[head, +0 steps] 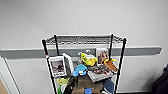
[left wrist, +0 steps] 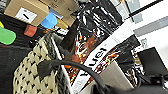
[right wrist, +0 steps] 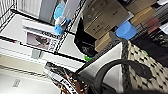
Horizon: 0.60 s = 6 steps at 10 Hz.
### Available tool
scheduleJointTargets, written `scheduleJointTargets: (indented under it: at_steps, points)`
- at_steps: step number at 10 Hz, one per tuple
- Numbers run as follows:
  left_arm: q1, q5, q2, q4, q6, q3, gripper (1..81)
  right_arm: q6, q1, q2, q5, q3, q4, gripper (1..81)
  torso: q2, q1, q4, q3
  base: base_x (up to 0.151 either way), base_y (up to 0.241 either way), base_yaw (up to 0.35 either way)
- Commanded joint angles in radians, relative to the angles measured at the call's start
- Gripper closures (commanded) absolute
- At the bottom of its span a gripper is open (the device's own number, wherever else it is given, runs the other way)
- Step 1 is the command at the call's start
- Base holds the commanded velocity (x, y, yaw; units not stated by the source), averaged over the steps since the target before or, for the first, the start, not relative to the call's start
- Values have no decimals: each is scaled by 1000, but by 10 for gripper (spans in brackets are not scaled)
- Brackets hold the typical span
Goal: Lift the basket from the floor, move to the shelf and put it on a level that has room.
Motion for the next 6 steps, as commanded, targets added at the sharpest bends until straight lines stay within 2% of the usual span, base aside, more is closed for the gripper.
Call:
scheduleJointTargets:
  at_steps: [1, 6]
  points:
    - [-132, -16, -31, 31, 9, 79, 811, -1, 119, -24, 0, 75, -54, 811, 0, 0, 0, 0, 120, 0, 0]
    - [-124, -16, -29, 33, 10, 84, 811, 1, 87, -27, 35, 86, -88, 811, 0, 0, 0, 0, 91, 0, 0]
